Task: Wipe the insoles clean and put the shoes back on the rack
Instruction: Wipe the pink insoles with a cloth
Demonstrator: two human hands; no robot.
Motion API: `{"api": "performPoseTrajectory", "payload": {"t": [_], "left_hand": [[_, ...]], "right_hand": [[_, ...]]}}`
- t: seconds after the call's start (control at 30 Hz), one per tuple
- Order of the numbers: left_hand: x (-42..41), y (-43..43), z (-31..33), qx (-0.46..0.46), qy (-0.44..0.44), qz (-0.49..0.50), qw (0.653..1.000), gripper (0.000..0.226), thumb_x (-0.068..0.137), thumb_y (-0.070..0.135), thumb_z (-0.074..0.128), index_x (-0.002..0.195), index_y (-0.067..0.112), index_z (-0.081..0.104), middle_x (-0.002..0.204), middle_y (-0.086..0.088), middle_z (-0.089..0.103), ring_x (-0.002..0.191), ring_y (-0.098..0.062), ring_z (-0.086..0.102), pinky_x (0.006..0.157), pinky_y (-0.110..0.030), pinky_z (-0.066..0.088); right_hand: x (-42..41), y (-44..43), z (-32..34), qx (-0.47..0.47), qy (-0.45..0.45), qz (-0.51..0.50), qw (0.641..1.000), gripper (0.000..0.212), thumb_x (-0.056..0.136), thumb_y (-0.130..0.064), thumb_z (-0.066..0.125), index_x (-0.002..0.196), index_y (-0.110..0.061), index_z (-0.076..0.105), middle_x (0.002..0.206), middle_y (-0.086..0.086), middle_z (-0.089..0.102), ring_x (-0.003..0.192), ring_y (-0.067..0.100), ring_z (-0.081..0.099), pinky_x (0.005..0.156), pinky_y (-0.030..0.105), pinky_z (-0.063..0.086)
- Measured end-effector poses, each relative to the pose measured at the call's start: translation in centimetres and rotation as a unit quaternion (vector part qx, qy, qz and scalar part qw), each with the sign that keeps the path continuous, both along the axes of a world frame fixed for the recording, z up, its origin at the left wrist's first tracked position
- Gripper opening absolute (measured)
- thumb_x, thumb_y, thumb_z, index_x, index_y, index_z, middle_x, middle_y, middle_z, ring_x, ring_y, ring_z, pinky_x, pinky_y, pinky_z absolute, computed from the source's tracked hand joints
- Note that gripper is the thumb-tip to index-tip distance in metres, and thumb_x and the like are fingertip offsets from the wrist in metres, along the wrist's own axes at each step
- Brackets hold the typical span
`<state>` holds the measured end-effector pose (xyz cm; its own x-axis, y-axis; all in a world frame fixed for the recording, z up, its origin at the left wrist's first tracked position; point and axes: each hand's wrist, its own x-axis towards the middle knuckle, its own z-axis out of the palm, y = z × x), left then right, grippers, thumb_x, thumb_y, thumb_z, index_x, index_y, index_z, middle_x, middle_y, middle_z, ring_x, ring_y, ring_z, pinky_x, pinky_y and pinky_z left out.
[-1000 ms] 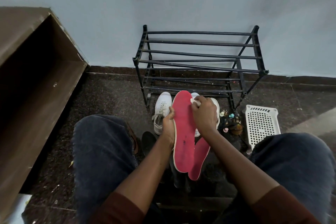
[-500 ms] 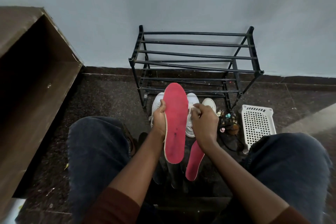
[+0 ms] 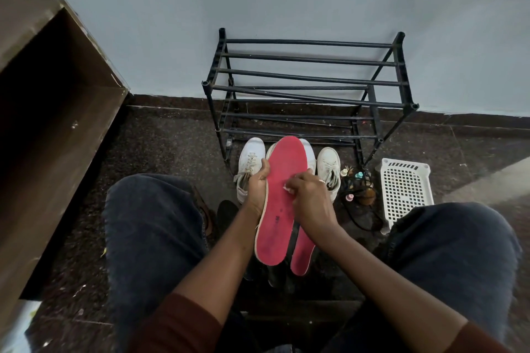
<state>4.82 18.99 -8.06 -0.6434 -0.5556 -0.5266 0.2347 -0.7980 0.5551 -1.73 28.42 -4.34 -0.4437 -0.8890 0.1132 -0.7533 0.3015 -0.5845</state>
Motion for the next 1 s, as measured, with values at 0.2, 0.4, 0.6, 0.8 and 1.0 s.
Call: {"api": "performPoseTrajectory", "payload": {"t": [0.2, 0.4, 0.6, 0.8, 1.0], "left_hand": [[0.6, 0.7, -1.4, -0.039, -0.005, 0.038, 0.999, 0.059, 0.106, 0.018, 0.013, 0.114, -0.030, 0.046, 0.056, -0.001, 0.069, 0.057, -0.005, 0.068, 0.082, -0.025, 0.053], [0.6, 0.4, -0.1, 0.008, -0.020, 0.008, 1.000, 0.061, 0.101, 0.048, 0.019, 0.114, 0.001, 0.056, 0.099, -0.017, 0.070, 0.087, -0.027, 0.067, 0.089, -0.040, 0.049], [-0.3, -1.3, 1.5, -0.023, -0.017, 0.063, 0.998, 0.056, 0.103, 0.043, 0.018, 0.113, 0.000, 0.052, 0.088, -0.013, 0.070, 0.078, -0.025, 0.068, 0.076, -0.034, 0.054], [-0.6, -2.2, 1.2, 0.016, 0.042, 0.121, 0.992, 0.052, 0.102, 0.041, 0.024, 0.134, 0.004, 0.041, 0.116, -0.019, 0.055, 0.100, -0.033, 0.052, 0.096, -0.049, 0.038], [0.3, -2.2, 1.1, 0.003, 0.039, 0.102, 0.994, 0.058, 0.102, 0.044, 0.022, 0.136, 0.001, 0.041, 0.125, -0.023, 0.053, 0.102, -0.034, 0.055, 0.095, -0.049, 0.041]], "right_hand": [[0.7, 1.5, -0.5, 0.050, -0.056, 0.012, 0.997, 0.020, 0.077, 0.007, 0.062, 0.088, -0.005, 0.073, 0.091, 0.010, 0.068, 0.083, 0.025, 0.063, 0.077, 0.037, 0.049], [-0.8, -0.8, 0.0, 0.025, -0.070, -0.090, 0.993, 0.021, 0.087, -0.002, 0.058, 0.104, -0.005, 0.070, 0.101, 0.015, 0.064, 0.093, 0.026, 0.060, 0.079, 0.019, 0.040], [-0.6, -1.6, 0.8, 0.007, -0.129, -0.109, 0.986, 0.019, 0.085, -0.005, 0.062, 0.100, -0.010, 0.072, 0.102, 0.010, 0.064, 0.090, 0.017, 0.059, 0.073, 0.009, 0.034], [1.2, 0.4, 0.9, 0.015, -0.222, -0.101, 0.970, 0.016, 0.079, -0.002, 0.066, 0.090, -0.011, 0.075, 0.085, 0.000, 0.071, 0.071, 0.002, 0.058, 0.058, 0.003, 0.038], [0.1, -0.1, 1.1, 0.032, -0.232, -0.107, 0.966, 0.009, 0.078, -0.008, 0.070, 0.082, -0.013, 0.075, 0.073, -0.004, 0.069, 0.062, -0.001, 0.058, 0.052, -0.001, 0.037]]}}
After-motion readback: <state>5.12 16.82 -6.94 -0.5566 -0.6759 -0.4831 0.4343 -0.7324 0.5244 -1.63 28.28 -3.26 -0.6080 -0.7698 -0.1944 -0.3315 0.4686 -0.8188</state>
